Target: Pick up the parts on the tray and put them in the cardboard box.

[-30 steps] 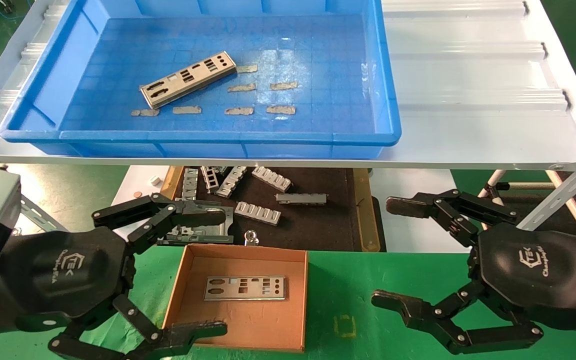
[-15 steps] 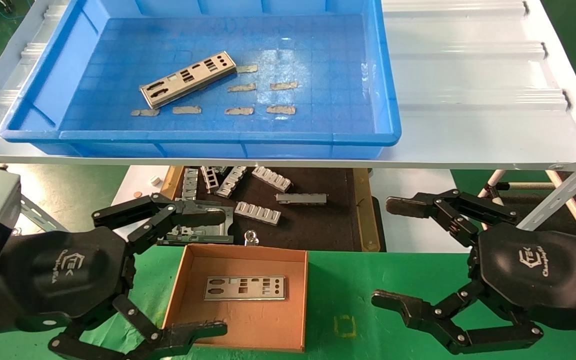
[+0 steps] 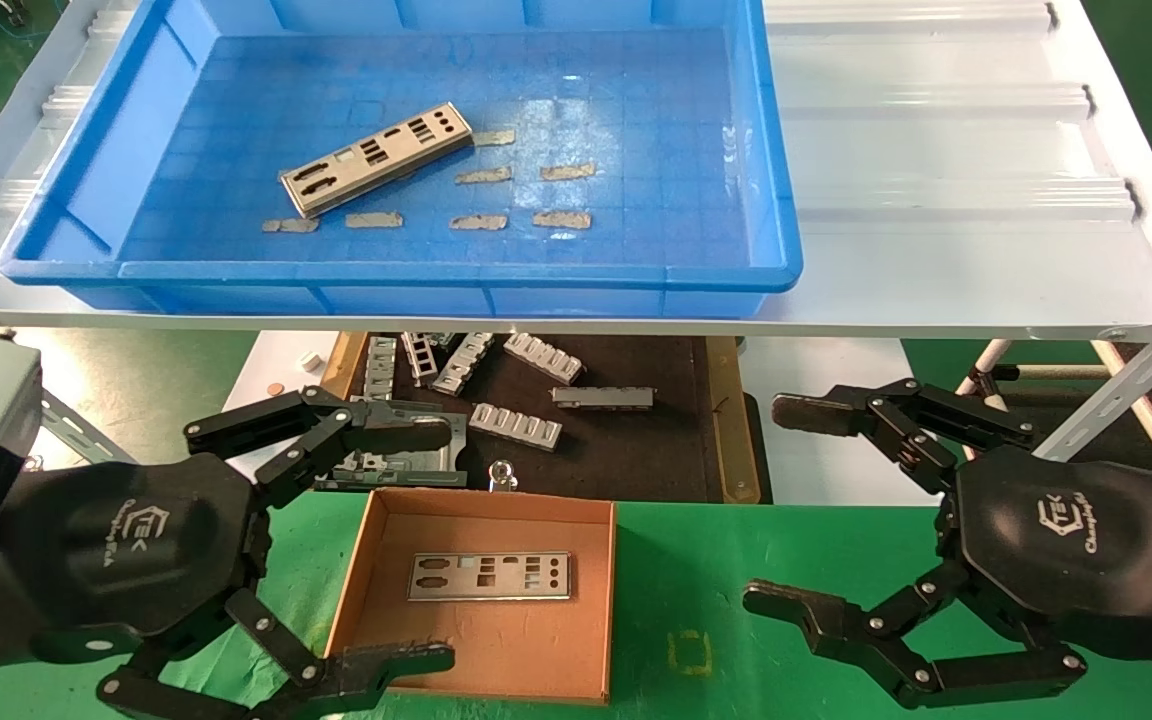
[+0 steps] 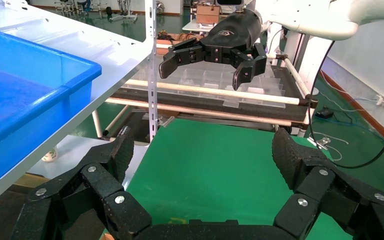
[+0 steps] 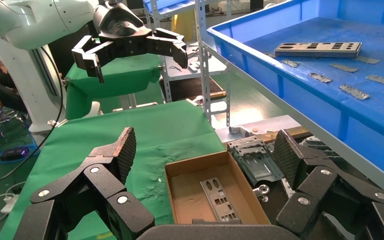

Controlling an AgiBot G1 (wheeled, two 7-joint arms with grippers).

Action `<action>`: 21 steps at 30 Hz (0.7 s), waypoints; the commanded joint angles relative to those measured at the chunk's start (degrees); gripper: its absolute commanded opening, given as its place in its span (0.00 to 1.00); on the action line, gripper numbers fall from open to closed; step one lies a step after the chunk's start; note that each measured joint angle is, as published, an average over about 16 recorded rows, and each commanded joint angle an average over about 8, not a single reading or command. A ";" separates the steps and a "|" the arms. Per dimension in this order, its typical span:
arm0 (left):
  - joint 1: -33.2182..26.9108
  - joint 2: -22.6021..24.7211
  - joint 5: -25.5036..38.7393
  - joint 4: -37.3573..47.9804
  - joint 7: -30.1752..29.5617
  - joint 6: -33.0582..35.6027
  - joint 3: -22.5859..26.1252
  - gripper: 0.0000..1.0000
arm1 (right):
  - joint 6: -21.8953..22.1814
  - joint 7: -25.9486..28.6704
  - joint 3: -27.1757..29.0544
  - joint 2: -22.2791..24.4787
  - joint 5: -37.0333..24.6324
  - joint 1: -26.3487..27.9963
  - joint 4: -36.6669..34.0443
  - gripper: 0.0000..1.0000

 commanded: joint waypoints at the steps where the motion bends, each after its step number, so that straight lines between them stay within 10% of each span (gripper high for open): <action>1: 0.00 0.00 0.00 0.00 0.00 0.00 0.00 1.00 | 0.00 0.00 0.00 0.00 0.00 0.00 0.00 1.00; 21: 0.00 0.00 0.00 0.00 0.00 0.00 0.00 1.00 | 0.00 0.00 0.00 0.00 0.00 0.00 0.00 1.00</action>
